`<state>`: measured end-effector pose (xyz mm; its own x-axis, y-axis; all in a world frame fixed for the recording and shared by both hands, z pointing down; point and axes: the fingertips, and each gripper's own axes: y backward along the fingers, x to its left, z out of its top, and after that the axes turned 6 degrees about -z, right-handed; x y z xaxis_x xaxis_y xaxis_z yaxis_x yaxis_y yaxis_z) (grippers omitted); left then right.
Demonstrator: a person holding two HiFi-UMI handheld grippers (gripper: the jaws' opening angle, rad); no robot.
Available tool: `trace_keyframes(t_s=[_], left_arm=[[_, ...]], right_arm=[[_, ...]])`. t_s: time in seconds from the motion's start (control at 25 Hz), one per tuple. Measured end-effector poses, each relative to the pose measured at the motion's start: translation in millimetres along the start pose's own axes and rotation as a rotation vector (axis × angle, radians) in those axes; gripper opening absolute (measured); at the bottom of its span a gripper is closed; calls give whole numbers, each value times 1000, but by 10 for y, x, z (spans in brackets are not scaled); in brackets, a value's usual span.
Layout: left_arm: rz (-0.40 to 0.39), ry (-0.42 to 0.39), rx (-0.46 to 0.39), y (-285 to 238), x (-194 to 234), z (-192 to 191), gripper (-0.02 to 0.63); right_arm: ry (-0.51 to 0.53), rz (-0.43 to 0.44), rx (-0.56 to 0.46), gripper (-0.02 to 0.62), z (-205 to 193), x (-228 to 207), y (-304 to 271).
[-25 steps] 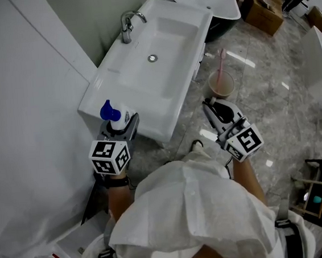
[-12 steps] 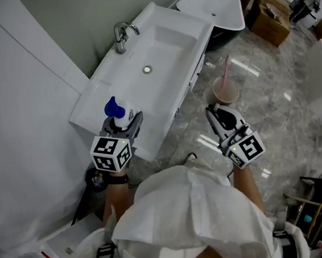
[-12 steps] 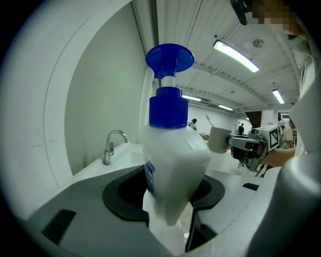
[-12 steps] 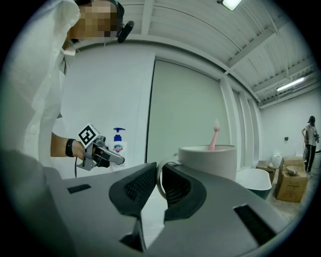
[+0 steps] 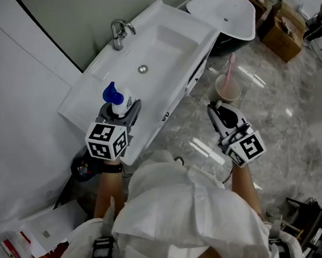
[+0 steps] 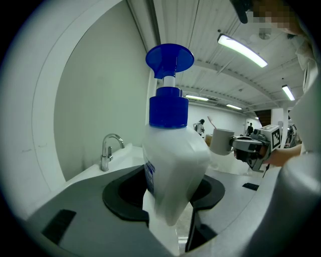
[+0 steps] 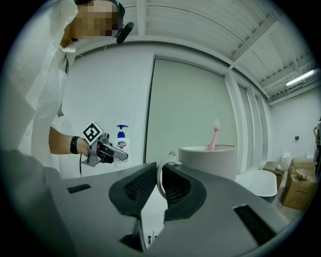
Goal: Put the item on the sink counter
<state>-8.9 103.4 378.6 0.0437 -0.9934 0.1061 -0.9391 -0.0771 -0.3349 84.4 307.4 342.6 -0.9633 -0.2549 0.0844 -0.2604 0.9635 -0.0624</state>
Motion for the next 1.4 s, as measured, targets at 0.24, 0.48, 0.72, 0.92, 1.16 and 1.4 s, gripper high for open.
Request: trace_keyframes(t_s=[0.24,0.48,0.72,0.92,1.16,1.4], left_arm=[[63,32,-3,-140,252,-39,215],[135,79,-26,-360,670,-12,215],[208,103,-43,-455,1154,95,215],[272,153,-68,-369,1534,55,215],[356,182,-102,-172,1884,26,215],[435,201,-115,-51,2085,-10,215]], right_arm=[[-8,68,8,37,-124,-183,-358],[-6,166,4,37,-123,-302,-921],[0,287,-17,37,-6,-294,-1620],[24,399,-21,37,80,-106,-2204],[69,538,-47,37,213,249,-2776],[89,690,-66,37,230,603,-3256]])
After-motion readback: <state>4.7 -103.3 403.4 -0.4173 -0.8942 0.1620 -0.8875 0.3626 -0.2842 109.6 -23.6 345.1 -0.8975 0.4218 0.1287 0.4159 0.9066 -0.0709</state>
